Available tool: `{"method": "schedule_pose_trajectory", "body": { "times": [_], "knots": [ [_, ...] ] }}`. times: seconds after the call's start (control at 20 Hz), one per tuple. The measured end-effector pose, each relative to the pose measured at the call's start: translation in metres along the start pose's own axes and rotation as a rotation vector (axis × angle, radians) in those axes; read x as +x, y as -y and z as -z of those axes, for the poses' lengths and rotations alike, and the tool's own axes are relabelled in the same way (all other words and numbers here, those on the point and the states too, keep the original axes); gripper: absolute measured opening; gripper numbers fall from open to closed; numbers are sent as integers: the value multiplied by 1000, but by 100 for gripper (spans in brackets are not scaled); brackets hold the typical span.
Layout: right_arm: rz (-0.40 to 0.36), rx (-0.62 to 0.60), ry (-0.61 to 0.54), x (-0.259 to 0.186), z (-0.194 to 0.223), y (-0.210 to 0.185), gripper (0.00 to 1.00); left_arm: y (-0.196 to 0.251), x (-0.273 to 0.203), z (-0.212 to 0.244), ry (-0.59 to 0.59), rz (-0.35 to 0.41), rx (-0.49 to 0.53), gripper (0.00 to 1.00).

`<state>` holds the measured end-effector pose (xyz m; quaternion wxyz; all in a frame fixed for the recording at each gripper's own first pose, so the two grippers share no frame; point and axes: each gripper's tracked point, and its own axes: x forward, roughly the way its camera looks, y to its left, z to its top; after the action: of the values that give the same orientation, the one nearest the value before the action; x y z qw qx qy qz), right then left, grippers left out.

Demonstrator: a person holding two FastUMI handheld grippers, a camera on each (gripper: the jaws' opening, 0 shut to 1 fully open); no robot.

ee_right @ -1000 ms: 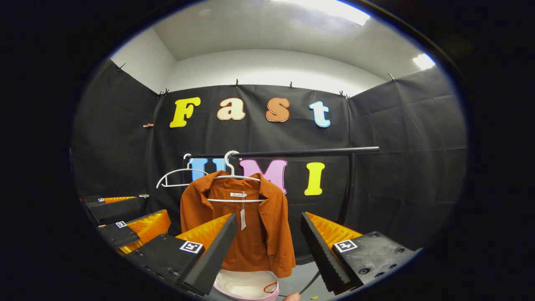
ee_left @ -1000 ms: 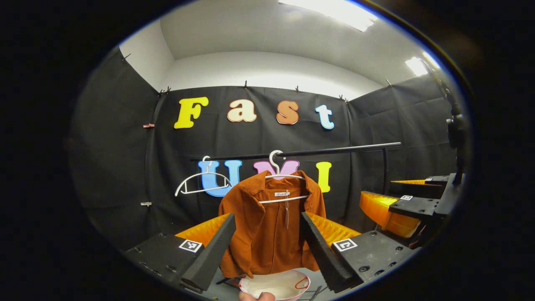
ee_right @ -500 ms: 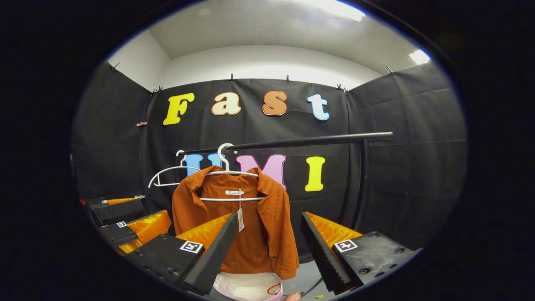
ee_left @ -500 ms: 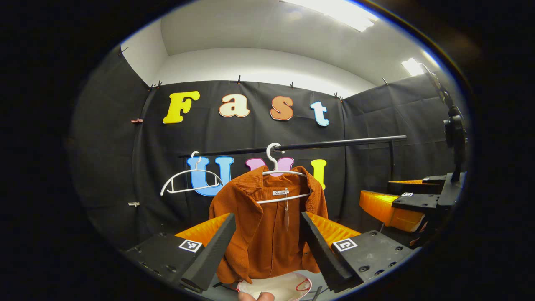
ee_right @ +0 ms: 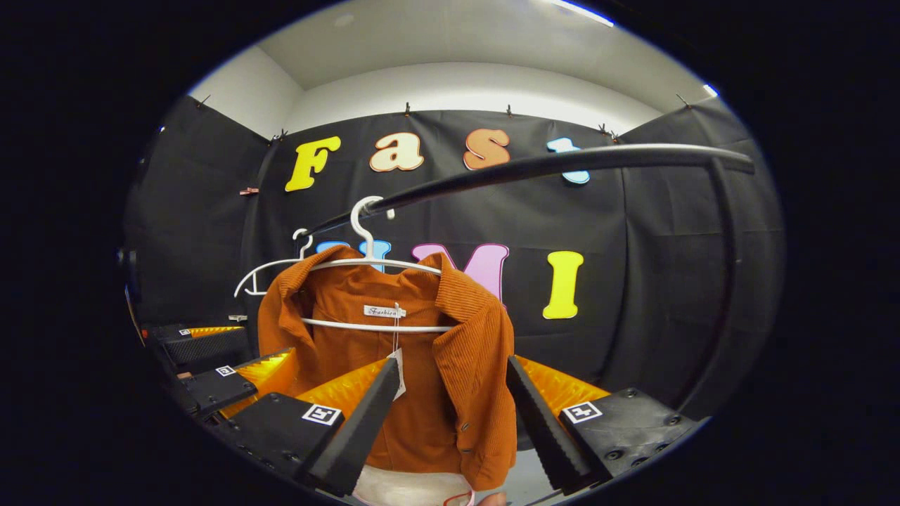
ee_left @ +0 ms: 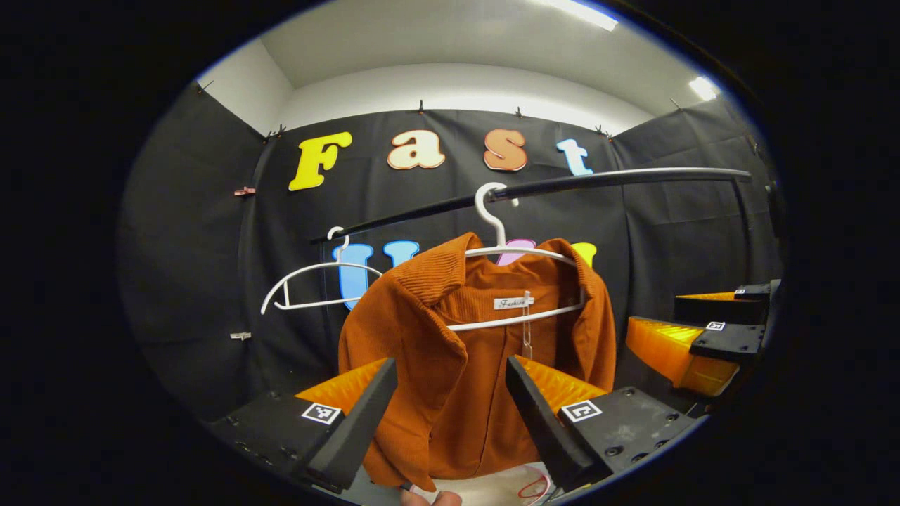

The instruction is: Grasp the clothes on the hanger with both hands and then place them into the laundry hamper below.

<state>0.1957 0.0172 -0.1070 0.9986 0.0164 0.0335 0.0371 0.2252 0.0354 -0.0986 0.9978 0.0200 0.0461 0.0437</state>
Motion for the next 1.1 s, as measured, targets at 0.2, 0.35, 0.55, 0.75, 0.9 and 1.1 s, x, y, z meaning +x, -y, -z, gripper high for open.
{"method": "schedule_pose_trajectory", "body": {
  "times": [0.2, 0.35, 0.55, 0.75, 0.9, 1.1],
  "knots": [
    [-38, 30, -36, 54, 27, -6, 98, -11, 44, 6, 21, -78, 28, 98],
    [-36, 24, -44, 87, 42, -4, 98, -20, 67, 9, 28, -114, 58, 97],
    [-16, 34, -74, 121, 57, 8, 67, -20, 89, 17, 7, -96, 29, 73],
    [-46, 123, -126, 124, 66, 14, 8, -19, 92, 20, -4, -56, 19, 11],
    [-160, 260, -227, 121, 73, 6, 8, -25, 89, 17, -20, -30, -6, 3],
    [-221, 377, -333, 113, 76, 10, 8, -31, 85, 16, -77, 25, -47, 5]
  ]
}}
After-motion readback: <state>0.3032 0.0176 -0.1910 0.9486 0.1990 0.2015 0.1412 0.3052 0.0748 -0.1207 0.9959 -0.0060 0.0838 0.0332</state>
